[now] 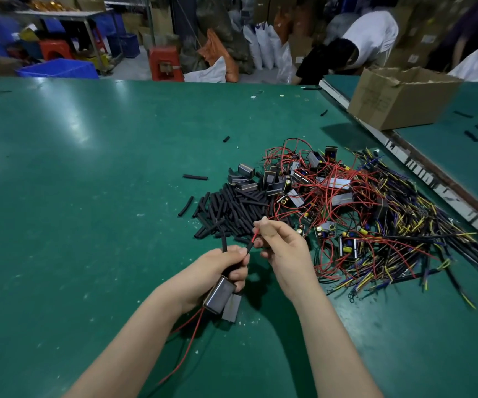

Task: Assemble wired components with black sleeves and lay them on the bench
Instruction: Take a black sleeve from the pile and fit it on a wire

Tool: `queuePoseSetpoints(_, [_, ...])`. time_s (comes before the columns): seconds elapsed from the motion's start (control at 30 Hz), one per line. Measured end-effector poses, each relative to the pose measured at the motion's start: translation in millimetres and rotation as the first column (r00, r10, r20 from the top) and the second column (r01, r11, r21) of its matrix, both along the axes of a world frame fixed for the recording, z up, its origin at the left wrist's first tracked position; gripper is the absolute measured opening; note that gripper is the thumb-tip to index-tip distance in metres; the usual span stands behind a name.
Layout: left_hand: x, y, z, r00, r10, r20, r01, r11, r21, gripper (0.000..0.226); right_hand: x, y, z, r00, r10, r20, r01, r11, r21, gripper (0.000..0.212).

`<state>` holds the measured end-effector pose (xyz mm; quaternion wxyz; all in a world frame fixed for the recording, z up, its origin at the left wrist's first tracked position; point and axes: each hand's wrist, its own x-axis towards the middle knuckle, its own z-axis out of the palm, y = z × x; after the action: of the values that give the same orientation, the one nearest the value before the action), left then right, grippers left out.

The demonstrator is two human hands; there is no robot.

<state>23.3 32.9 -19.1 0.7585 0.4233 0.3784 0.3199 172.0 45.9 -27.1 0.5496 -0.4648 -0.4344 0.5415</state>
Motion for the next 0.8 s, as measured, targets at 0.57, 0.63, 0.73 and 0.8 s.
queuePoseSetpoints(0.57, [29.2,0.6,-0.6,0.977,0.195,0.091,-0.195,0.981,-0.006,0.024,177.5,-27.7,26.6,0.457,-0.698,0.551,0.803,0.59,0.082,0.025])
queuePoseSetpoints(0.63, [31.6,1.7,1.5,0.973,0.217,0.078,-0.217,0.976,-0.008,0.024,200.5,-31.4,20.3,0.385,-0.47,0.794,0.801,0.598,-0.034,0.026])
queuePoseSetpoints(0.73, [34.1,2.6,3.4,0.969,0.239,0.067,-0.238,0.971,-0.016,0.025,202.3,-36.5,10.9,0.428,-0.171,0.887,0.76,0.599,-0.252,0.038])
queuePoseSetpoints(0.8, [35.0,2.4,3.4,0.967,0.247,0.06,-0.246,0.969,-0.017,0.025,195.3,-34.2,11.3,0.417,-0.14,0.898,0.786,0.552,-0.279,0.042])
